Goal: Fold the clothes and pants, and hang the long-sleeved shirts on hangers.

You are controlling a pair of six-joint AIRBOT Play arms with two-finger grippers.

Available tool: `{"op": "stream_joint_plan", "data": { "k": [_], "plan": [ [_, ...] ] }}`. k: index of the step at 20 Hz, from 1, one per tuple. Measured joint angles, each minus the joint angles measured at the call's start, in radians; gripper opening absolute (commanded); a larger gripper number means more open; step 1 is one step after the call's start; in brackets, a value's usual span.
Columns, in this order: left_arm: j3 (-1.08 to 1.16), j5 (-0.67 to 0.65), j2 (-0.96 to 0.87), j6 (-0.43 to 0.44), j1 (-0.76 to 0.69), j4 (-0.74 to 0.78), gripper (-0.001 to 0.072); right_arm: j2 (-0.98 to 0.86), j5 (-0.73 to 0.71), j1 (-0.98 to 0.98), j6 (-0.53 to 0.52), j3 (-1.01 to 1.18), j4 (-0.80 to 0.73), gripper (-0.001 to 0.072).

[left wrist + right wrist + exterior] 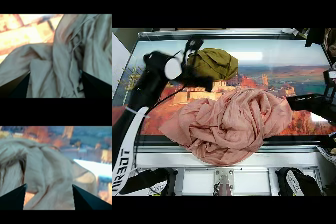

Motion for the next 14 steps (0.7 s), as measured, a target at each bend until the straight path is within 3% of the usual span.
{"op": "stream_joint_plan", "data": {
  "k": [7, 14],
  "plan": [
    [-0.589, 0.058, 0.213, 0.000, 0.257, -0.126, 0.0699, -0.081, 0.028, -0.009, 0.219, -0.054, -0.092, 0.0608],
    [-0.861, 0.190, 0.254, 0.000, 0.336, -0.237, 0.0698, -0.229, 0.052, -0.009, 0.469, -0.059, -0.251, 0.0609]
  ]
}}
